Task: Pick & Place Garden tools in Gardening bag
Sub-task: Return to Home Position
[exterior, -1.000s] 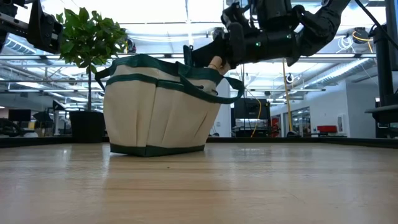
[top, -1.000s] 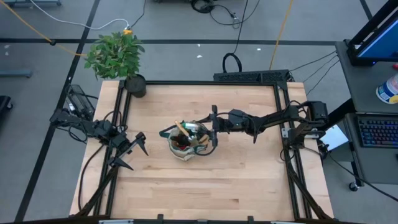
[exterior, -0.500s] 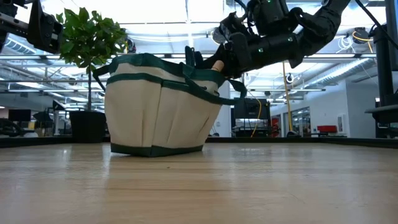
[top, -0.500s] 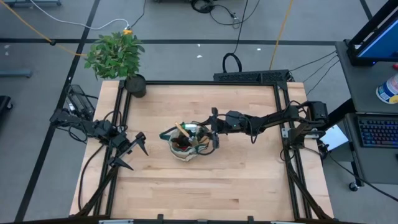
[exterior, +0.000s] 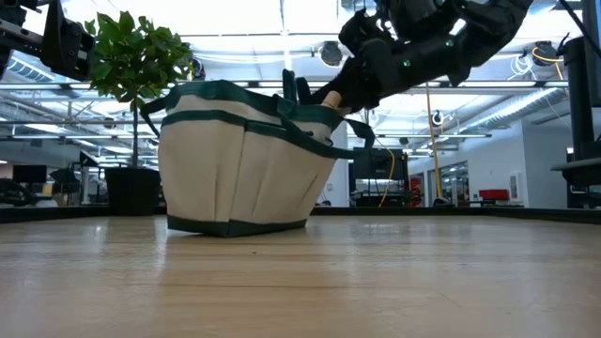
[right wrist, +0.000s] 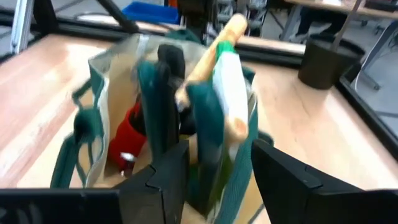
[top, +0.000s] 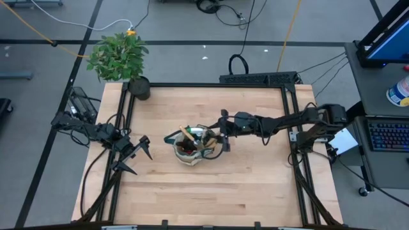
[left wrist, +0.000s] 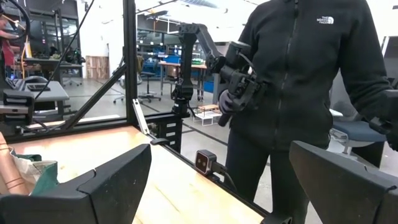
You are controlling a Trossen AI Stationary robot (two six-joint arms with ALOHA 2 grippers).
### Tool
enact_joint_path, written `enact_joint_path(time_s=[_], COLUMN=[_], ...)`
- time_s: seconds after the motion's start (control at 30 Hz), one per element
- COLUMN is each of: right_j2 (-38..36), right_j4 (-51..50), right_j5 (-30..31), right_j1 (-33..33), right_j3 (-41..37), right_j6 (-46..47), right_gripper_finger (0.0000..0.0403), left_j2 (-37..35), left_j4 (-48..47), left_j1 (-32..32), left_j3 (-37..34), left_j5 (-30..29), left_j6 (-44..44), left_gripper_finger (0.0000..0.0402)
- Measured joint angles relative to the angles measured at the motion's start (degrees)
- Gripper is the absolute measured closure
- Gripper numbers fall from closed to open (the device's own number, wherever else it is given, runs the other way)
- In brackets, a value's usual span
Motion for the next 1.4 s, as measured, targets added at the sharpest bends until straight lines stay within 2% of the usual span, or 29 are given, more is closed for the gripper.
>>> enact_joint_path(time_s=[0.77, 0.9, 1.1, 1.27, 1.4], right_j2=[-1.08, -3.55, -9.25, -13.45, -16.92], right_j4=[-1.52, -3.7, -13.03, -18.43, -20.64], right_j5=[0.23, 0.41, 3.25, 3.26, 3.04], right_j1=[1.44, 1.49, 1.49, 1.49, 0.99], right_j3=[-0.02, -0.01, -0.02, -0.02, -0.02], right_j6=[2.38, 1.95, 1.76, 1.74, 2.2], right_gripper_finger=[0.0236, 0.0236, 0.0236, 0.0237, 0.0257], left_j2=[0.0, 0.0, -0.01, 0.0, -0.01], left_j4=[0.04, 0.07, 0.11, 0.09, 0.09], left_j1=[-0.01, -0.01, -0.02, 0.0, 0.0], left_j3=[0.0, 0.0, 0.0, 0.0, 0.0], left_j5=[0.0, 0.0, 0.0, 0.09, 0.1], left_j6=[-0.06, -0.06, -0.04, 0.3, 0.31], left_gripper_finger=[0.0011, 0.0011, 0.0011, 0.0011, 0.0011])
